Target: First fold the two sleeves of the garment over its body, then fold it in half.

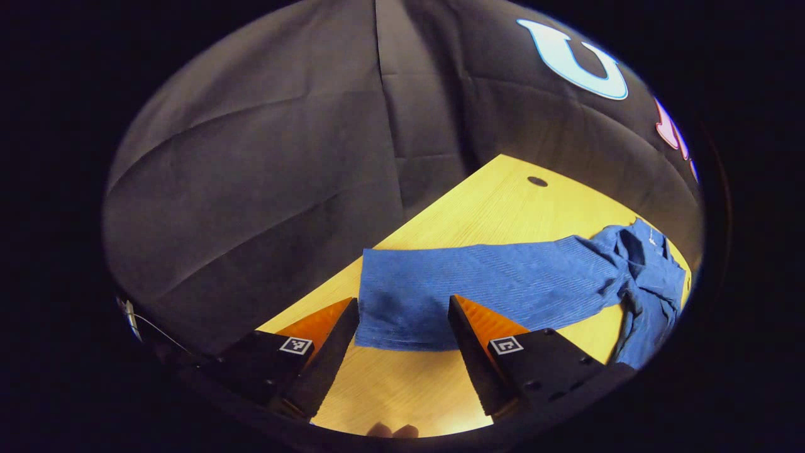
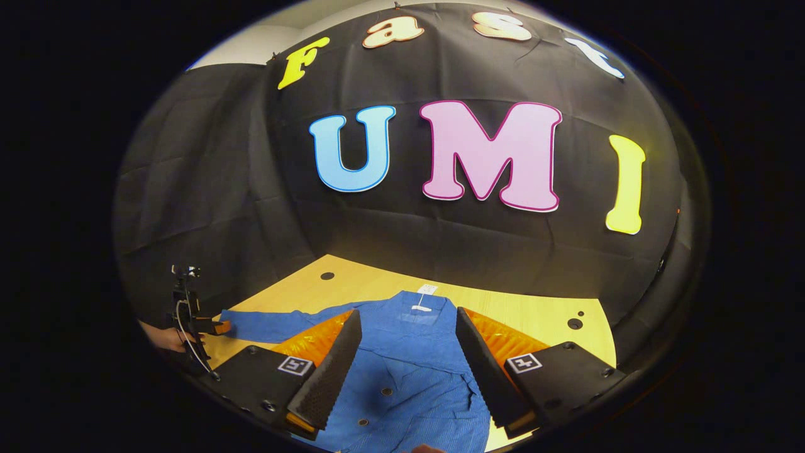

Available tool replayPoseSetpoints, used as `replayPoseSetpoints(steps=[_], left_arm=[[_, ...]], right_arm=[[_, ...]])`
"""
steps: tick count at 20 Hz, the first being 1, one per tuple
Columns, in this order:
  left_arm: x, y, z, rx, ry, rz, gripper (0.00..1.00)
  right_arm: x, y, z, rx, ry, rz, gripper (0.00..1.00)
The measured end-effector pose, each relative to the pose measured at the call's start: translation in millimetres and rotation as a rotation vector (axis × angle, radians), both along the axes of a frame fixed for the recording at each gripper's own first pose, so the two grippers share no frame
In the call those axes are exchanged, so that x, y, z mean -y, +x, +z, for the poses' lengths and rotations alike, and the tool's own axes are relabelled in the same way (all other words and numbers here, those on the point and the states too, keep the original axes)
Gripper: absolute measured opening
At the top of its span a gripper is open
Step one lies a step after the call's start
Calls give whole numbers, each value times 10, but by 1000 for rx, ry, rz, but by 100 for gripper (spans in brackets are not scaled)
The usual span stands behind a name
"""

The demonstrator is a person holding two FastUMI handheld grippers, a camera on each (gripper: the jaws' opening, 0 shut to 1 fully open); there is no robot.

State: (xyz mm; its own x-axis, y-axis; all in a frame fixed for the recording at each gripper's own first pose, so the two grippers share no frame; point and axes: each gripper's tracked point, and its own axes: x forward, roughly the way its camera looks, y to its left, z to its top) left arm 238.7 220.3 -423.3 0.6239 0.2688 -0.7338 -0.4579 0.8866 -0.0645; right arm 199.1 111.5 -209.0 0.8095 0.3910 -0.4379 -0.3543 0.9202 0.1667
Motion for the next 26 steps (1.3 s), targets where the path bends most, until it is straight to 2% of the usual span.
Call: replayPoseSetpoints(steps=[4,5,6,10,11,12,15,17,18,21,24,26], left_arm=[[-56,-147,-187,-46,-51,46,83],[-146,-4,-133,16,-19,46,87],[-121,-65,-205,-14,-36,51,86],[-98,-26,-179,-42,-29,-27,84],[-98,0,-187,-46,-37,-48,76],[-94,13,-172,-51,-39,-62,74],[-28,91,-127,-55,-64,-64,28],[2,134,-73,-113,-77,-40,5],[7,132,-71,-140,-89,-32,0],[109,232,-10,-147,-170,-49,0],[184,288,166,-75,-229,-76,0],[264,306,344,-42,-232,-113,0]], right_arm=[[30,-17,-15,-6,-12,-3,96],[32,-18,-25,-11,-11,-4,96],[36,-32,-31,-17,-8,-5,96],[25,-45,-82,-49,7,-16,96],[18,-47,-87,-56,16,-20,96],[22,-56,-76,-61,23,-23,96],[67,-91,-94,-71,16,-32,96],[106,-113,-117,-81,8,-32,96],[126,-134,-130,-83,3,-33,96],[185,-160,-161,-95,5,-48,96],[243,-162,-147,-95,16,-65,96],[282,-169,-142,-94,25,-76,96]])
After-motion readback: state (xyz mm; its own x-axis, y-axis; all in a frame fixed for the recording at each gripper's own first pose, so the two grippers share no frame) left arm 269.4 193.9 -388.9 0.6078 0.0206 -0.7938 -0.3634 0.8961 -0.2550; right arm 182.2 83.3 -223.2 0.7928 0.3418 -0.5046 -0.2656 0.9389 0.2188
